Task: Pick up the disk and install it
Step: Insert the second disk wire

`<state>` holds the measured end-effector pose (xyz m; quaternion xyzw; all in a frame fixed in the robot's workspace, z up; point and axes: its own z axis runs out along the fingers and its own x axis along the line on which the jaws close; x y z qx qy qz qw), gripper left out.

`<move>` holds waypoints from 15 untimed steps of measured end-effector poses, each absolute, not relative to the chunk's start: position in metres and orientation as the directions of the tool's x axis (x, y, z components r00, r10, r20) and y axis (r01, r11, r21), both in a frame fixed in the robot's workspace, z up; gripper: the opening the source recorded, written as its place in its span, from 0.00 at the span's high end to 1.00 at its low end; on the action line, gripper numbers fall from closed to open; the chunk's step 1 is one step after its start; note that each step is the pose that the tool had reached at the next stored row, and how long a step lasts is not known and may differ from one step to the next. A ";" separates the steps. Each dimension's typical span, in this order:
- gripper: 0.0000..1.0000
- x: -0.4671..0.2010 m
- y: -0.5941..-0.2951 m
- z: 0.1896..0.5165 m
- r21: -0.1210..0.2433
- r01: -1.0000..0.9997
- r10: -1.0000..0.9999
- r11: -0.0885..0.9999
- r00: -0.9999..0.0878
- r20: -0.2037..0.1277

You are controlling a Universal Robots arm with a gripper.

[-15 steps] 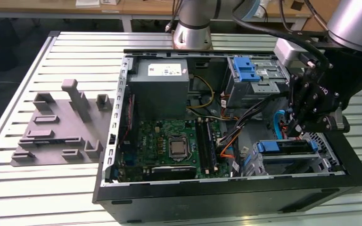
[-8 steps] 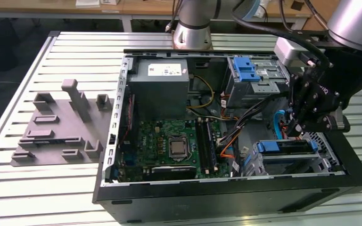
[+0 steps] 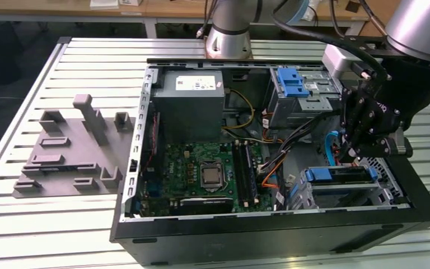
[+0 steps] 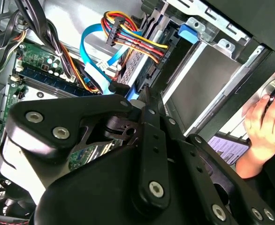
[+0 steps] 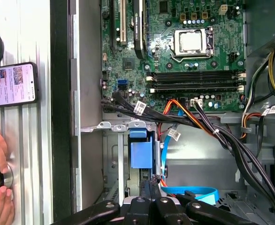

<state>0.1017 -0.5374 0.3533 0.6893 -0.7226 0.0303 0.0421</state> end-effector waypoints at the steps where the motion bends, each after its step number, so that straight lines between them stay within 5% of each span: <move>1: 0.89 0.102 -0.537 0.353 0.014 -0.999 -0.994 0.048 -0.046 0.103; 15: 0.89 0.096 -0.537 0.353 0.014 -0.999 -0.994 0.048 -0.046 0.103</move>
